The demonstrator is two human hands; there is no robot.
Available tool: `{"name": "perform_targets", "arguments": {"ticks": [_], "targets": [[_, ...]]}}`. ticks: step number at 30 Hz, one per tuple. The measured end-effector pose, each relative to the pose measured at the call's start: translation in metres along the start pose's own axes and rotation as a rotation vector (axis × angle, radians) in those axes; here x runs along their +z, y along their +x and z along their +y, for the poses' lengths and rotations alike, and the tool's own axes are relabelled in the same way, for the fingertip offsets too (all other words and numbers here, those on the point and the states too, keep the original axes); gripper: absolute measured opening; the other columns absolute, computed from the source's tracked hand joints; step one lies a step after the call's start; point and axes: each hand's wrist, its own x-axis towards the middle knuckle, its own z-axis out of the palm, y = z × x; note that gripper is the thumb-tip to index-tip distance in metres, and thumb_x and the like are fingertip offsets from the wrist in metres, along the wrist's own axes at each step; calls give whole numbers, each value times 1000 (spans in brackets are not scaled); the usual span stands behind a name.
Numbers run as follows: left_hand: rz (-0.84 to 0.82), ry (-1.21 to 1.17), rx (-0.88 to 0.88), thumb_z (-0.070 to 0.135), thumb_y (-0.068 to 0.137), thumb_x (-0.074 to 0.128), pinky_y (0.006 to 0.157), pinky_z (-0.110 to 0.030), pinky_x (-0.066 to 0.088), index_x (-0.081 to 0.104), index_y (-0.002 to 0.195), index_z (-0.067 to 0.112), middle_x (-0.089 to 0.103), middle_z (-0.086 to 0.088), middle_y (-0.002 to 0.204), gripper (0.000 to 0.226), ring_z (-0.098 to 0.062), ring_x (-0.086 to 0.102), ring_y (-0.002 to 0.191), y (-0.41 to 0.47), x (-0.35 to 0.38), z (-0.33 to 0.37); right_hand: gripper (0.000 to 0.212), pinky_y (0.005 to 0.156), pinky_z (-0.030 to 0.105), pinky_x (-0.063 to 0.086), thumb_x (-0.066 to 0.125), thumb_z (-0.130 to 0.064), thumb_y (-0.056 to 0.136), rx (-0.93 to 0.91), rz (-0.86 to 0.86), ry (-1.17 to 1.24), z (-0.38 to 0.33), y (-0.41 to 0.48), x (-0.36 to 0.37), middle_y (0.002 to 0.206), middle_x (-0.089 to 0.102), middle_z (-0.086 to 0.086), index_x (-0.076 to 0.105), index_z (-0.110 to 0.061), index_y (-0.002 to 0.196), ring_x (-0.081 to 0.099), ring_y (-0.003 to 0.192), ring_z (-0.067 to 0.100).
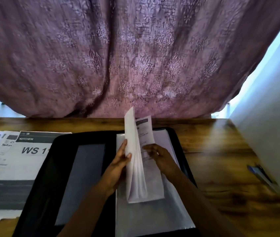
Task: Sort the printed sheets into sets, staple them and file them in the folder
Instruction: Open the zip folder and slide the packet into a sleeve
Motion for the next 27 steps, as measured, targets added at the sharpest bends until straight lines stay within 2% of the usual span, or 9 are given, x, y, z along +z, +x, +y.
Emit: {"name": "perform_targets", "arguments": {"ticks": [4,7,9,13,16,18,20,23,27], "targets": [[72,384,121,41,87,57,107,-28,36,27,143,53,29,18,145,65,1,39,126,5,13,-4,30,83,31,50,39,-49,95,208,-115,202,-12,4,-8,91,65,-13,61,-29,98,63,90,12],[126,578,191,39,90,56,90,-5,36,22,145,48,31,17,132,65,14,38,111,4,27,-9,18,80,26,53,55,-41,90,182,-143,137,-8,8,-8,103,65,-9,57,-30,105,62,94,11],[143,535,208,34,94,54,79,2,39,26,144,44,33,25,127,59,14,42,110,6,34,-10,24,88,33,54,64,-31,86,143,-76,126,-2,13,-13,113,66,-2,61,-25,109,64,99,14],[301,314,279,12,97,52,89,-22,52,44,137,25,59,5,120,43,-4,62,101,25,19,-3,22,76,24,57,65,-10,86,125,25,216,-2,19,-39,105,69,5,65,-11,107,67,86,13],[480,966,227,28,96,54,107,-45,39,44,141,24,52,-7,139,46,-27,50,126,61,-13,-6,19,71,21,56,63,-7,87,106,47,174,4,31,-60,100,69,3,65,-12,105,67,84,12],[400,1348,104,48,96,45,115,-47,22,30,149,29,30,-2,155,58,-26,26,142,81,-23,-12,15,77,28,57,65,-12,87,85,88,105,14,40,-70,106,69,7,65,-17,102,68,90,18],[313,1469,56,60,95,31,118,-48,9,17,152,31,14,0,160,66,-23,10,147,89,-24,-17,14,78,29,56,64,-13,88,78,132,70,23,44,-74,109,68,10,64,-17,102,67,87,17],[299,1559,62,71,82,0,118,-47,3,11,153,30,8,0,161,83,-22,5,148,87,-22,-29,16,63,12,52,62,-12,89,70,149,10,33,40,-70,100,66,1,61,-15,105,63,78,4],[287,1643,96,67,76,-10,118,-46,6,11,153,30,9,0,161,88,-23,8,148,77,-22,-33,22,65,16,52,63,-15,89,79,186,-27,48,25,-63,104,64,3,62,-10,110,62,81,6]]}}
